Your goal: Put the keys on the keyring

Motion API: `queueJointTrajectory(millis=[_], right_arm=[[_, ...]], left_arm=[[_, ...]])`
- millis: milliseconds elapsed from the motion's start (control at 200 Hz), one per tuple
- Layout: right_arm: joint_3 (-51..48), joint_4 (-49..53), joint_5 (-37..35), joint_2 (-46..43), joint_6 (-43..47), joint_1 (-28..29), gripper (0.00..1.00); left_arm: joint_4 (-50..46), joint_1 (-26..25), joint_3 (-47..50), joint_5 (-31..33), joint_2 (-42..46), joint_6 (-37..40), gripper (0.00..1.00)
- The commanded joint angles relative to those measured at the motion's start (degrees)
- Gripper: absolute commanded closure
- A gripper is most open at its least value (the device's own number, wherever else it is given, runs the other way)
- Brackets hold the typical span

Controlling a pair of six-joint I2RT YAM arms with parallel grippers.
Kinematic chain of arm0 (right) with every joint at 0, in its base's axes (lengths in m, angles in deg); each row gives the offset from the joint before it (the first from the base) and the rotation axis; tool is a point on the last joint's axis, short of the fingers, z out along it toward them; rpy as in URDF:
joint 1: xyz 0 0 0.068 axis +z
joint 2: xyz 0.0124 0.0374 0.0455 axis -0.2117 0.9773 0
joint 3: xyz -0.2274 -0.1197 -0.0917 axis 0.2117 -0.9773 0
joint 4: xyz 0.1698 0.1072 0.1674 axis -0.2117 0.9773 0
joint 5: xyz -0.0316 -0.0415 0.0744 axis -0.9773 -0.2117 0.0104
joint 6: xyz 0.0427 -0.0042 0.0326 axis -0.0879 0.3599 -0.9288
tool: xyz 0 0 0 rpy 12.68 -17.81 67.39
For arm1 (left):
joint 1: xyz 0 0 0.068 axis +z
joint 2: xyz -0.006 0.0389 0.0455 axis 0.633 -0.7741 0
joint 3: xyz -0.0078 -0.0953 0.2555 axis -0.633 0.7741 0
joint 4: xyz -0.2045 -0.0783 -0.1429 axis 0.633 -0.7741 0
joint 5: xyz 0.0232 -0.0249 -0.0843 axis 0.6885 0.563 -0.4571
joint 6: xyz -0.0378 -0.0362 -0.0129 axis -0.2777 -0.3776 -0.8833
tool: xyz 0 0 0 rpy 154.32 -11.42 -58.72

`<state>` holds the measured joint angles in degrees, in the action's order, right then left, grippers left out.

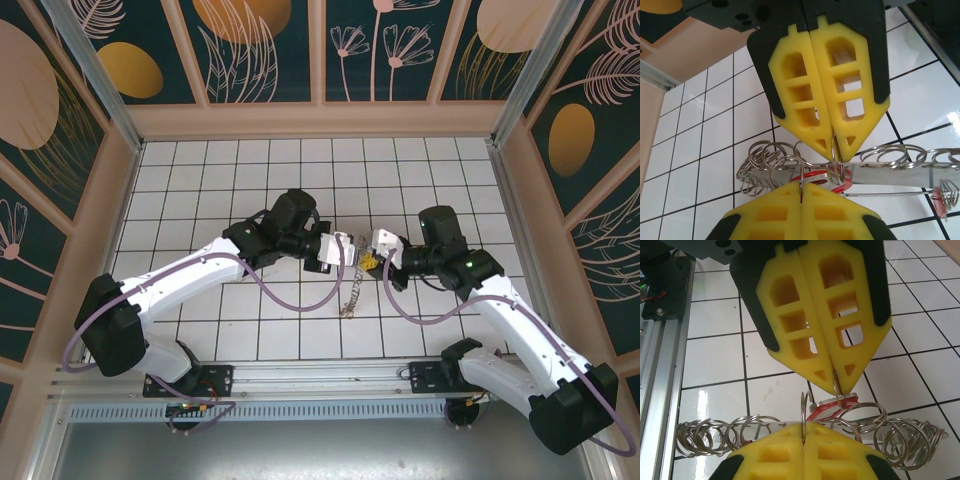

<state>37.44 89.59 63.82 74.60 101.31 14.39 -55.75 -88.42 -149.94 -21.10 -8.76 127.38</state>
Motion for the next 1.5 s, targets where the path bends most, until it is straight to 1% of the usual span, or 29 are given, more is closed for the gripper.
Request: queueJointTrajectory(millis=[0,270,495,761,821,946,1106,1206,1391,1496], right_arm=[[1.4,-2.5,3.3,0.5,-1.1,-0.7,1.0],[1.8,-2.3,3.4,0.9,-1.8,-1.0,1.0],[2.0,-2.6,2.5,1.1,-2.6,-1.0,1.0],[2.3,-2.3,2.7,2.1,-3.9,-1.2,1.0],[2.3,-2.9,2.8,2.0,-4.4,-1.3,1.0],[2.3,-4.1,4.7,1.6,-5.8,-2.3,1.0],[1.4,-7.5,9.5,-0.2,-8.7,-5.7,1.0],[0.4,-9.7,11.9,-1.7,-10.6,-7.2,1.0],[-2.2,-14.4,14.7,-3.6,-13.7,-7.5,1.0],[-4.6,-20.2,15.5,-5.1,-18.3,-7.5,1.0]], left_arm=[[-1.2,-0.3,0.0,-0.6,-0.1,2.5,1.0],[-1.2,-0.6,0.5,-2.3,0.0,2.9,1.0],[-2.9,-0.7,0.6,-4.4,-0.1,5.4,1.0],[-3.2,-0.7,0.8,-4.6,0.4,7.3,1.0],[-4.3,-0.7,0.3,-6.0,0.0,8.3,1.0],[-6.3,-0.6,-0.3,-8.5,-0.7,9.5,1.0],[-5.8,-0.7,0.1,-7.0,-0.8,8.8,1.0],[-4.5,-0.7,0.3,-7.6,-1.0,7.3,1.0],[-1.8,-0.7,0.6,-8.4,-1.7,4.5,1.0],[0.0,-0.7,1.0,-8.3,-1.9,2.8,1.0]])
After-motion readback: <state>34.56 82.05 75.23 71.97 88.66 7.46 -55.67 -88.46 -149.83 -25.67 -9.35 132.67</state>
